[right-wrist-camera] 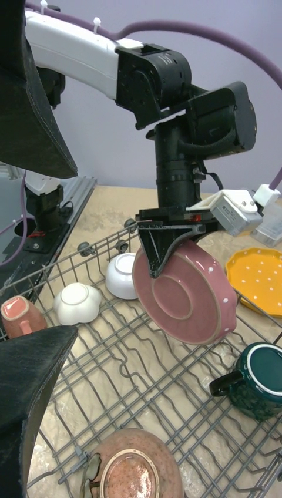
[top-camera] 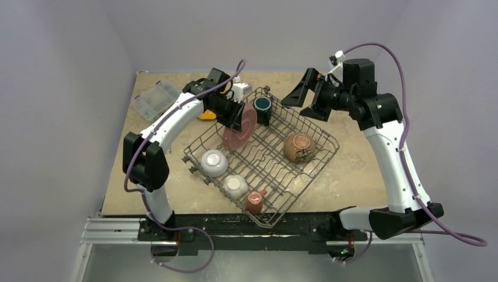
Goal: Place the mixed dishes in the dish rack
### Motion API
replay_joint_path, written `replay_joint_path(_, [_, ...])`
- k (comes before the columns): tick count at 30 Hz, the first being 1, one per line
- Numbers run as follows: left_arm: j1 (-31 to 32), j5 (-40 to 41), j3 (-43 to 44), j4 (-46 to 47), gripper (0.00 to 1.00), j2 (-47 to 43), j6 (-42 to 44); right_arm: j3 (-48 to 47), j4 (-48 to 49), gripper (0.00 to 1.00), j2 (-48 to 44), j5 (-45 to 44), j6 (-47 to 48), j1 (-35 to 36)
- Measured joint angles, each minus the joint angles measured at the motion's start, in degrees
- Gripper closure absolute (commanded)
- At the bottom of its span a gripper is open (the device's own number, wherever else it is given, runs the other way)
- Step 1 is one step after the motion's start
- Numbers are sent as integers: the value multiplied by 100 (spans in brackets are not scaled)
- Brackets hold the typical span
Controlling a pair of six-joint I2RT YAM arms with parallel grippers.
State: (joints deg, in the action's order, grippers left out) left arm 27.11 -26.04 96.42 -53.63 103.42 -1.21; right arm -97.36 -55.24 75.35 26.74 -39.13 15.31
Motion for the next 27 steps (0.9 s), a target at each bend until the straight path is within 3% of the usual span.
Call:
replay_joint_path(11, [33,85,136,-90,100,304,201,105,46,2,-11,4,-33,-7])
replay_joint_path(22, [236,369,313,-221,60,533,227,131,85,2,-11,87,-52,-33])
replay_joint_path(27, [363,396,313,-223,51,522,205,203,105,2,-55,133,-81,-35])
